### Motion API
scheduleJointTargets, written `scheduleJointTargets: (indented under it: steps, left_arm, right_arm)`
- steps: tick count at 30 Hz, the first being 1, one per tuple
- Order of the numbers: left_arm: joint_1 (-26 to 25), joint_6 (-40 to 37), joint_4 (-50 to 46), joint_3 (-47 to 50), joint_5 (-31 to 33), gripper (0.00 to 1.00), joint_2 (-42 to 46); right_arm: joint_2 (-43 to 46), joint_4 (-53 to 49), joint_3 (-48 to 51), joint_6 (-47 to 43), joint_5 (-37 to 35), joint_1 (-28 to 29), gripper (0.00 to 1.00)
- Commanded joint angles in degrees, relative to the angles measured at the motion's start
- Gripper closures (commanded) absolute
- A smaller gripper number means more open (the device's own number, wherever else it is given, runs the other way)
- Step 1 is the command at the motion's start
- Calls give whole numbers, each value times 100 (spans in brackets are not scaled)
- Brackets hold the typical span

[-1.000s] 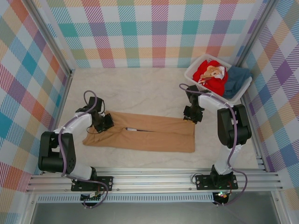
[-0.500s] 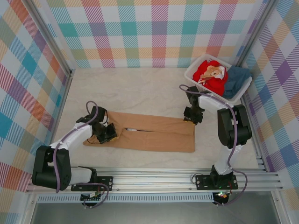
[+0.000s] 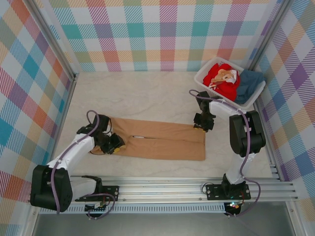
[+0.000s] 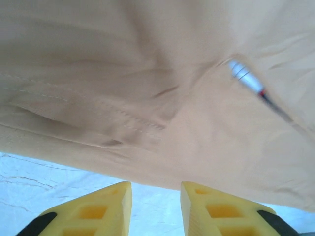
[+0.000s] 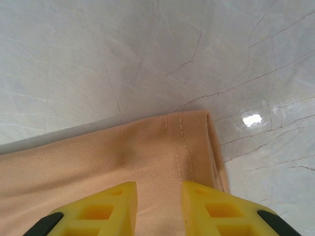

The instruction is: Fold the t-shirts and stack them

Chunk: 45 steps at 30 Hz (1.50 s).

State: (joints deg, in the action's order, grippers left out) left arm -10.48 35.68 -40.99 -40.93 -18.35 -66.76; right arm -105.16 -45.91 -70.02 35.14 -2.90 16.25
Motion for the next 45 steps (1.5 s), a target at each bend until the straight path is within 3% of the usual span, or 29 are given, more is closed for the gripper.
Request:
scheduleJointTargets:
  steps: [1, 3, 7, 10, 13, 22, 27, 30, 34, 37, 41, 45]
  left_arm:
    - [41, 670, -496, -403, 654, 78, -2]
    - [201, 1152, -486, -420, 814, 85, -186]
    - [300, 2266, -155, -420, 1118, 91, -664]
    - [291, 3145, -52, -430, 1089, 91, -1167]
    - [285, 3467, 19, -552, 1309, 92, -1585]
    - [272, 2946, 175, -2345, 1484, 94, -3953]
    - [110, 2290, -129, -4569, 1487, 94, -5539]
    - [-66, 1912, -10, -6045, 1058, 94, -6555]
    - [-350, 1710, -6, -7923, 684, 94, -7703]
    - [-502, 1834, -78, -8914, 578, 94, -8306]
    - [-599, 2174, 444, -9292, 361, 93, -8717]
    - [-613, 2257, 763, -9858, 173, 93, -9165]
  right_arm:
    - [262, 27, 94, -52, 37, 58, 71]
    - [303, 50, 72, -128, 0, 83, 71]
    - [254, 94, 0, -371, 61, 123, 73]
    - [59, -2, -86, -431, 198, 123, 72]
    - [-163, -11, -1, -269, 322, 114, 73]
    - [6, -629, 462, 839, 107, 104, 71]
    - [440, -693, 1131, 1519, 269, 223, 71]
    - [717, -605, 1630, 2218, 515, 377, 71]
    - [1161, 352, 2410, 3766, 1263, 1061, 70]
    - [982, 525, 2261, 4569, 1500, 1796, 70]
    - [520, 750, 1910, 5289, 1774, 2496, 69]
    - [72, 1196, 1685, 5675, 2098, 2734, 70]
